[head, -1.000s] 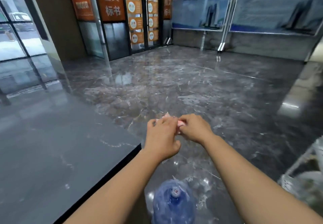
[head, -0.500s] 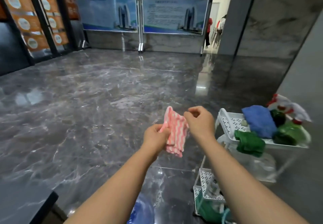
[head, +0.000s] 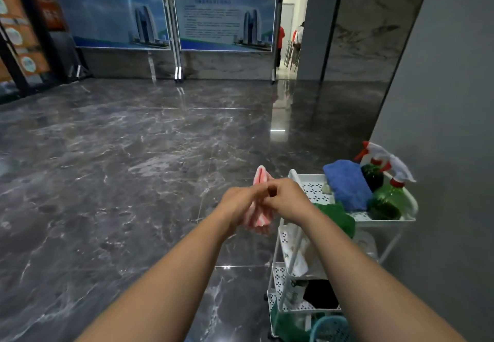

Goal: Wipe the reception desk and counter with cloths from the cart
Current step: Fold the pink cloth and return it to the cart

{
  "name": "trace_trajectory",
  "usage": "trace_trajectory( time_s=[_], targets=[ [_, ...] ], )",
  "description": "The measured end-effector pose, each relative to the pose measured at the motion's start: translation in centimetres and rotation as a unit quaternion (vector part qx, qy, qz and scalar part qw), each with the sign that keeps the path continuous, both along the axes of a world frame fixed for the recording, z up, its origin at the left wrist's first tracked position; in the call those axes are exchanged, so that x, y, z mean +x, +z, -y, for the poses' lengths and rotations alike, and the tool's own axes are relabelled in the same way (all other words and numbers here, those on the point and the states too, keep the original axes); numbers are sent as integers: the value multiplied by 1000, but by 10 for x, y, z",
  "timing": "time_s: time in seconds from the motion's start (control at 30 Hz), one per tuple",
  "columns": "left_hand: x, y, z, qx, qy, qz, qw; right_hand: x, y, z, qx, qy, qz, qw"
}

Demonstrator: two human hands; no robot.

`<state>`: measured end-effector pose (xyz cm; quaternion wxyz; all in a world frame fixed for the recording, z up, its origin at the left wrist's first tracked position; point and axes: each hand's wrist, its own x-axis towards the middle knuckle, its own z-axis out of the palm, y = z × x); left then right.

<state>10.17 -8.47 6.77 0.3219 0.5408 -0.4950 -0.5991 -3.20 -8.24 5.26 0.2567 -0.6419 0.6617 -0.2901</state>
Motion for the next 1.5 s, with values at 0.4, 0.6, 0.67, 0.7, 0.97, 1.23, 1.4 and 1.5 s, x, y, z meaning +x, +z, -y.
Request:
trace_trajectory(
  time_s=[0.4, 0.6, 0.67, 0.7, 0.97, 1.23, 1.4, 1.5],
  targets=[
    [-105, 4, 115, -284, 1, 241, 928, -131, 9, 101, -86, -192, -35, 977],
    [-142, -49, 130, -317, -32, 364, 875, -159, -35, 104, -43, -224, -129, 965],
    [-147, -83, 126, -282, -75, 418, 860, -162, -67, 96, 51, -177, -165, 969],
    [-148, -97, 122, -273, -92, 442, 849, -162, -79, 91, 79, -157, -181, 968],
    [-161, -117, 116, -280, -46, 490, 824, -165, -87, 94, 105, -132, -178, 969],
    [-153, -50, 168, -374, 101, 487, 783, -186, -26, 127, -36, -244, -265, 932],
    [-146, -82, 150, -337, 59, 530, 776, -176, -59, 114, 53, -116, -350, 928],
    [-136, -122, 128, -291, -10, 559, 777, -170, -80, 101, 99, -30, -356, 929]
  ],
)
